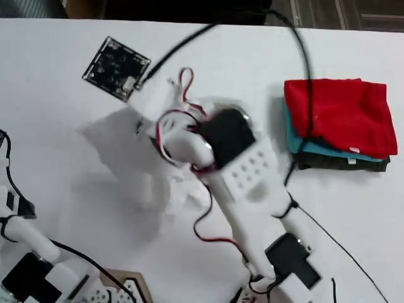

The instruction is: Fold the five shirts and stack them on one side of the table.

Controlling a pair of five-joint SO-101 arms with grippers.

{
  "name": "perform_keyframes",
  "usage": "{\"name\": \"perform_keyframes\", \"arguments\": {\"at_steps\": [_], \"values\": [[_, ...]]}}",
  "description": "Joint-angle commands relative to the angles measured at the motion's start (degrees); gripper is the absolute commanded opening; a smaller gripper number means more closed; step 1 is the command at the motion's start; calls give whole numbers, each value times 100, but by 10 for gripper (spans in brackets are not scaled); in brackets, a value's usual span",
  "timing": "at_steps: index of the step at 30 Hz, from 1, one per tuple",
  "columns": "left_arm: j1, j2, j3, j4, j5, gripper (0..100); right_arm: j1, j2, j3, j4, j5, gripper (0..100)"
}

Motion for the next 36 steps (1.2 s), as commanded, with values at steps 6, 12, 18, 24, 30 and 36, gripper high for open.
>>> {"name": "perform_keyframes", "arguments": {"at_steps": [6, 12, 18, 24, 30, 36], "values": [[149, -237, -66, 26, -26, 258, 611, 426, 2022, -1798, -53, 21], [932, -264, -602, 1011, 70, 258, 426, 514, 3200, -2440, -62, 21], [1556, -229, -778, 1152, 668, 257, 505, 66, 3367, -2167, -53, 41], [1653, -229, -769, 1152, 677, 257, 1174, -391, 3974, -2114, -9, 215], [1653, -229, -769, 1152, 668, 257, 1543, -1015, 4668, -2079, -9, 224], [1653, -229, -769, 1152, 668, 256, 2264, -2088, 5530, -2070, 185, 213]]}}
